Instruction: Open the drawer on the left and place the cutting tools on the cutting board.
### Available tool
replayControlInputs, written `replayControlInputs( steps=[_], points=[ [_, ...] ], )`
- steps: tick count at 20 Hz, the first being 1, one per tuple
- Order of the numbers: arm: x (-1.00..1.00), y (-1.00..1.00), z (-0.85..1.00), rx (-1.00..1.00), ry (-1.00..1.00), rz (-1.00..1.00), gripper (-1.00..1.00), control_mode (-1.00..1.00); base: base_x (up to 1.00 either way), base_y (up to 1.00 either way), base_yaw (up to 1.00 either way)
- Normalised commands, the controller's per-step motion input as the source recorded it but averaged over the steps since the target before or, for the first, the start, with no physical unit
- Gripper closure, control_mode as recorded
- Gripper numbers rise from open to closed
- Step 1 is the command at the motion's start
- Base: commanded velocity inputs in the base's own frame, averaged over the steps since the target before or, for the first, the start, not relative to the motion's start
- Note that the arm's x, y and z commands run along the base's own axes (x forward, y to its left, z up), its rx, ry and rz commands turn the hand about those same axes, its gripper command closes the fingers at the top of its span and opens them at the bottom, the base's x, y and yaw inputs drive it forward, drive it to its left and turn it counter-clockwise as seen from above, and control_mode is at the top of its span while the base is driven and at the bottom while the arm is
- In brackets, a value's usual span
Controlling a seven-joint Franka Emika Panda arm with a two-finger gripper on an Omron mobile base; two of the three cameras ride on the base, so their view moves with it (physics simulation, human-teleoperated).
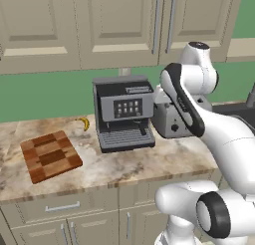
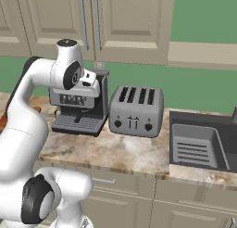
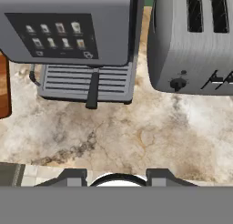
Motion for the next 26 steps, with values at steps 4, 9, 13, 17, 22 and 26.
replayControlInputs(
  steps=[4,9,13,17,22,26],
  points=[
    [-0.27,0.09,-0.09,0.00,0.00,0.02,-1.00,-1.00,0.00,0.00,0.00],
    [-0.54,0.65,-0.18,-0.11,0.00,0.10,-1.00,-1.00,0.00,0.00,0.00],
    [-0.24,1.00,-0.30,-0.21,0.00,0.24,-1.00,-1.00,0.00,0.00,0.00],
    [-0.01,1.00,-0.41,-0.23,0.09,0.33,-1.00,-1.00,0.00,0.00,0.00],
    [0.00,0.92,-0.53,-0.15,0.17,0.38,-1.00,-1.00,0.00,0.00,0.00],
    [0.00,0.72,-0.78,-0.22,0.02,0.34,-1.00,-1.00,0.00,0.00,0.00]
  ],
)
